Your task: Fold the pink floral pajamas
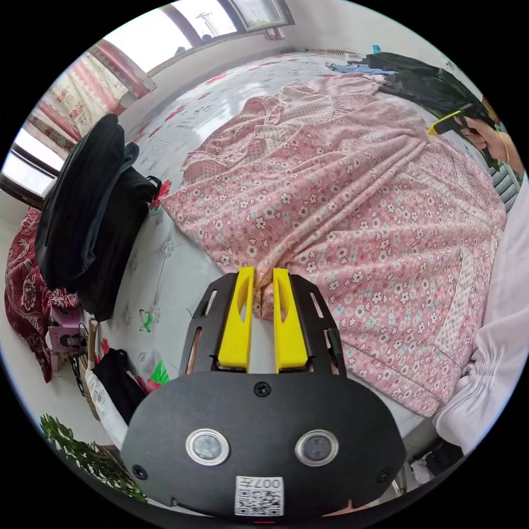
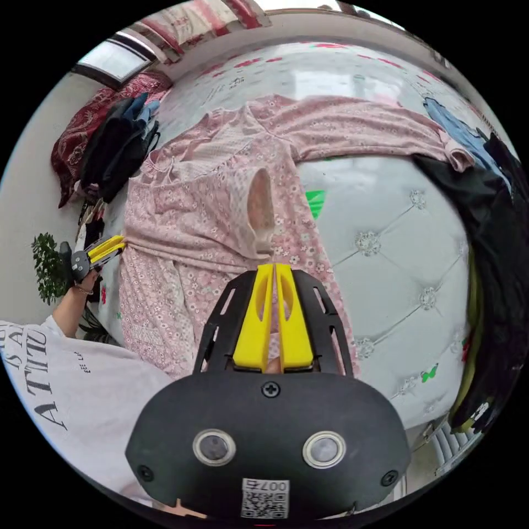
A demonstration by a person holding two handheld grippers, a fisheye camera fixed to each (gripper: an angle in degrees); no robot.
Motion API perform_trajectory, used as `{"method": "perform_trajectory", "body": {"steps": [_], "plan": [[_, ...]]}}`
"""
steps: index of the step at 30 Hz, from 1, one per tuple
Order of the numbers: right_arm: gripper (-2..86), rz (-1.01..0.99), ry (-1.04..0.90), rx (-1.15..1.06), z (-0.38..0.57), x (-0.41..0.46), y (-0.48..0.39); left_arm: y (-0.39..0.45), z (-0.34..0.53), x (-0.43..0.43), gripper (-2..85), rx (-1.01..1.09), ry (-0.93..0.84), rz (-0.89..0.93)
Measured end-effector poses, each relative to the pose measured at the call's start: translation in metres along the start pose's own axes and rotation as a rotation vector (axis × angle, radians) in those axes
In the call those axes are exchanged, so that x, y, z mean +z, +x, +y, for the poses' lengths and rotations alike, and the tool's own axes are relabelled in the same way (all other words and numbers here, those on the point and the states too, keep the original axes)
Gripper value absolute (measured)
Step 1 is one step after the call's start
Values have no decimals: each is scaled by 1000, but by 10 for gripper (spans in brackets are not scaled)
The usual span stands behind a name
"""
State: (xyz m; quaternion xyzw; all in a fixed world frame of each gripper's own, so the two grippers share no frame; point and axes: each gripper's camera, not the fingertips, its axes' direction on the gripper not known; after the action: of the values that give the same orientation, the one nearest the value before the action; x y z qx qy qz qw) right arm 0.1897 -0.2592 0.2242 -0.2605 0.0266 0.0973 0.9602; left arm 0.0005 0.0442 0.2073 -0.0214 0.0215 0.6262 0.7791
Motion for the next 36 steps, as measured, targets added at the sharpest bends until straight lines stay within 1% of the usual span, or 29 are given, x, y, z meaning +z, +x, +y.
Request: {"method": "perform_trajectory", "body": {"steps": [2, 3, 5, 8, 10, 12, 14, 16, 17, 18, 20, 22, 23, 24, 25, 26, 28, 30, 33, 35, 36], "plan": [[-1, -98, 54, 35, 6, -7, 4, -3, -2, -3, 50, 7, -9, 4], [-1, -119, 73, 29, 6, -12, 3, -5, -4, -5, 32, 15, -9, 4], [1, -88, 153, -28, 5, -33, -8, -6, -6, -6, 10, 33, -9, -3], [8, -20, 219, -138, -9, -50, -19, -7, -12, -3, -4, 56, -23, -15], [14, -4, 220, -180, -29, -51, -21, -7, -16, -1, -6, 63, -38, -27], [19, -4, 207, -226, -49, -47, -24, -13, -18, -6, -5, 21, -22, -8], [25, 36, 140, -307, -72, -31, -32, -30, -18, -22, 0, -51, 37, 42], [27, 79, 90, -343, -82, -18, -36, -65, -20, -50, 13, -152, 181, 148], [29, 79, 53, -363, -86, -10, -38, -73, -23, -53, 24, -156, 197, 163], [30, 87, 35, -369, -87, -6, -39, -86, -35, -55, 46, -139, 198, 174], [29, 133, 27, -390, -84, -3, -45, -99, -60, -45, 63, -64, 140, 199], [26, 143, 14, -398, -82, -6, -47, -106, -86, -38, 37, 54, 59, 179], [23, 150, 0, -409, -79, -8, -49, -108, -89, -39, 23, 89, 44, 211], [21, 154, -3, -416, -78, -9, -49, -112, -92, -38, 7, 167, 0, 389], [16, 153, 2, -428, -75, -12, -49, -119, -89, -36, 4, 166, -12, 463], [11, 143, 6, -429, -74, -13, -48, -122, -87, -36, 7, 134, 8, 429], [5, 121, 13, -430, -74, -14, -46, -138, -80, -31, 29, 6, 63, 281], [1, 107, 34, -431, -74, -21, -45, -143, -89, -23, 57, -38, 84, 231], [-1, 46, 96, -390, -73, -42, -37, -135, -121, 0, 77, -21, 85, 115], [-2, 29, 121, -334, -73, -51, -28, -128, -142, 29, 74, -6, 18, 88], [-2, 36, 121, -323, -73, -52, -26, -125, -154, 53, 67, -11, -72, 87]]}}
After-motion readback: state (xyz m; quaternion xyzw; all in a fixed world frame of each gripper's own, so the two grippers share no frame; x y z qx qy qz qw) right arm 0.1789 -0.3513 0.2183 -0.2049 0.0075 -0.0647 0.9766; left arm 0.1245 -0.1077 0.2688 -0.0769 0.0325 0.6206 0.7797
